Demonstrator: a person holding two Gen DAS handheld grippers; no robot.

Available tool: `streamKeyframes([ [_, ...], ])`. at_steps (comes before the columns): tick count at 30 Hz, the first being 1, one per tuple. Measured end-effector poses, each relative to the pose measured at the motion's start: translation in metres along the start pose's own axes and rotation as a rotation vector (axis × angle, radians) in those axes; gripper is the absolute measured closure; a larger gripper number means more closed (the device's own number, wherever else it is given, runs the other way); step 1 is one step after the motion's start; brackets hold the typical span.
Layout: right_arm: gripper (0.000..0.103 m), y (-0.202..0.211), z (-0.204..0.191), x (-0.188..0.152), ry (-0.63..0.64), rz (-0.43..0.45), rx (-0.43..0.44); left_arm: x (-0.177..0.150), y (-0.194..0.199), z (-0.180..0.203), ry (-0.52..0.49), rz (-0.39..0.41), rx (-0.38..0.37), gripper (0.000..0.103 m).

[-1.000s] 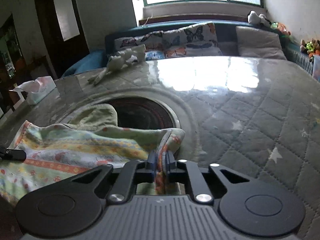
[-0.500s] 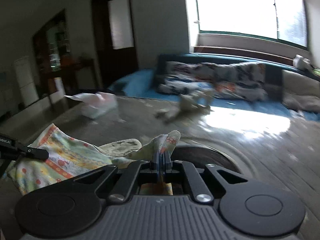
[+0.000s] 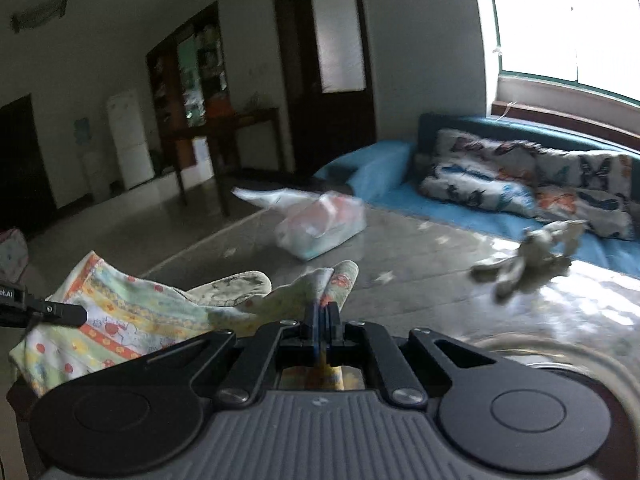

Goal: Fold clothes

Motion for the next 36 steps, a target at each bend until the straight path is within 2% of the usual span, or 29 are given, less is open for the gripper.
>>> streamKeyframes([
  [3,0.100,-0.020,-0.013,-0.012,0.029,-0.057,0.007,-0.007,-0.004,-0.019,0.038,-0.034,0.054,0.092],
  [5,0.096,-0.024,-0.014,-0.017,0.033,-0.073,-0.003,-0.009,-0.003,-0.026,0.045,-0.040,0.084,0.088],
  [6,0.095,-0.024,-0.015,-0.018,0.033,-0.084,-0.001,-0.010,-0.002,-0.028,0.047,-0.041,0.098,0.085],
  [8,0.092,-0.024,-0.015,-0.022,0.039,-0.101,0.005,-0.011,0.003,-0.030,0.044,-0.032,0.118,0.071],
  [9,0.092,-0.021,-0.016,-0.025,0.052,-0.106,0.010,-0.011,0.006,-0.029,0.032,-0.020,0.130,0.062],
  [13,0.087,-0.020,-0.025,-0.035,0.102,-0.140,0.034,-0.009,0.014,-0.017,-0.066,0.033,0.183,0.059],
  [18,0.071,-0.031,-0.034,-0.050,0.137,-0.209,0.039,-0.016,0.006,-0.007,-0.115,0.011,0.150,0.059],
  [19,0.064,-0.035,-0.034,-0.052,0.141,-0.220,0.036,-0.019,0.003,-0.007,-0.117,-0.001,0.146,0.059],
  [21,0.058,-0.035,-0.033,-0.055,0.139,-0.228,0.031,-0.025,-0.003,-0.005,-0.118,-0.025,0.141,0.058],
  [23,0.043,-0.029,-0.028,-0.055,0.126,-0.217,0.034,-0.029,-0.009,-0.002,-0.125,-0.041,0.137,0.055],
  [24,0.041,-0.026,-0.025,-0.055,0.125,-0.209,0.036,-0.031,-0.010,0.001,-0.132,-0.045,0.135,0.050],
  [26,0.024,-0.019,-0.021,-0.054,0.126,-0.196,0.036,-0.036,-0.013,0.007,-0.148,-0.052,0.129,0.045],
  [28,0.014,-0.012,-0.017,-0.054,0.126,-0.185,0.033,-0.041,-0.016,0.014,-0.171,-0.053,0.127,0.035],
  [30,0.011,-0.006,-0.012,-0.055,0.123,-0.176,0.035,-0.047,-0.019,0.021,-0.194,-0.055,0.122,0.028],
  [32,0.000,-0.001,-0.009,-0.057,0.118,-0.168,0.027,-0.053,-0.021,0.028,-0.219,-0.059,0.117,0.025],
  [36,0.000,0.007,-0.003,-0.063,0.118,-0.157,0.014,-0.065,-0.024,0.044,-0.282,-0.057,0.119,0.012],
])
Point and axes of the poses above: each gripper's, at about its wrist camera, not at the fingertips, and y roughly against the way its jaws point, z to its right, x to its top, the point moved 4 cm from there along -y, roughly the way its jaws point, and after that the axes turned 14 degrees about -x, right-handed, at the moved point
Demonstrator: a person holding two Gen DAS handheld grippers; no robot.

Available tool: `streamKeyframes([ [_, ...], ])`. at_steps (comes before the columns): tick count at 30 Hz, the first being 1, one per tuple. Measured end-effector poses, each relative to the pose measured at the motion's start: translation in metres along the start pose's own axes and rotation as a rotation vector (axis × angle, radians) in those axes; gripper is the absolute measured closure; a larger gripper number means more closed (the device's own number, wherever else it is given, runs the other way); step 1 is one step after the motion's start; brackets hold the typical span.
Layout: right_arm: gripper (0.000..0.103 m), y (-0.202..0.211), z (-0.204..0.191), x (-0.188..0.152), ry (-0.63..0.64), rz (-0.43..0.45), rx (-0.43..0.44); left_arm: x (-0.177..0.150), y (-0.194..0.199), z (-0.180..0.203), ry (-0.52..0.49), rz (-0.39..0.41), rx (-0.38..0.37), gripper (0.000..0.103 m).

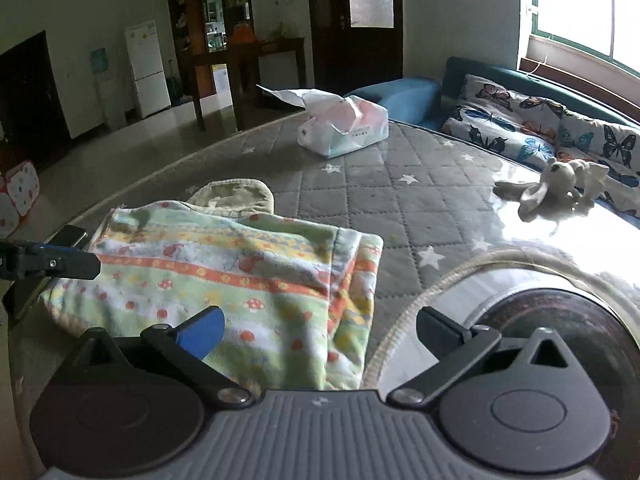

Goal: Fold clothes

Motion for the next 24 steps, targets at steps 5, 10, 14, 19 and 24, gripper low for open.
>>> streamKeyframes([
  [5,0.000,0.005,0.007,-0.012,-0.004,-0.004,-0.031,-0.007,0.000,0.019,-0.066,0.010,0.021,0.000],
  [10,0.000,0.013,0.009,-0.022,-0.021,0.003,-0.056,-0.011,0.001,0.029,-0.096,0.011,0.073,0.000],
  [14,0.000,0.021,0.004,-0.028,-0.009,0.013,-0.089,-0.015,0.005,0.031,-0.098,0.016,0.111,0.000],
  [19,0.000,0.026,-0.006,-0.035,0.010,0.022,-0.095,-0.017,0.009,0.030,-0.075,0.030,0.116,0.000],
  [24,0.000,0.024,-0.013,-0.046,0.005,0.009,-0.070,-0.022,0.008,0.029,-0.063,0.019,0.125,0.000],
])
Point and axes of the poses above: each gripper's, at about its wrist camera, not at the fingertips, and y roughly against the way its jaws point, z to its right, x to its top, the point moved 4 cm from there along -y, roughly the way its jaws point, and after that the axes turned 14 degrees about -x, right-handed, at the moved point
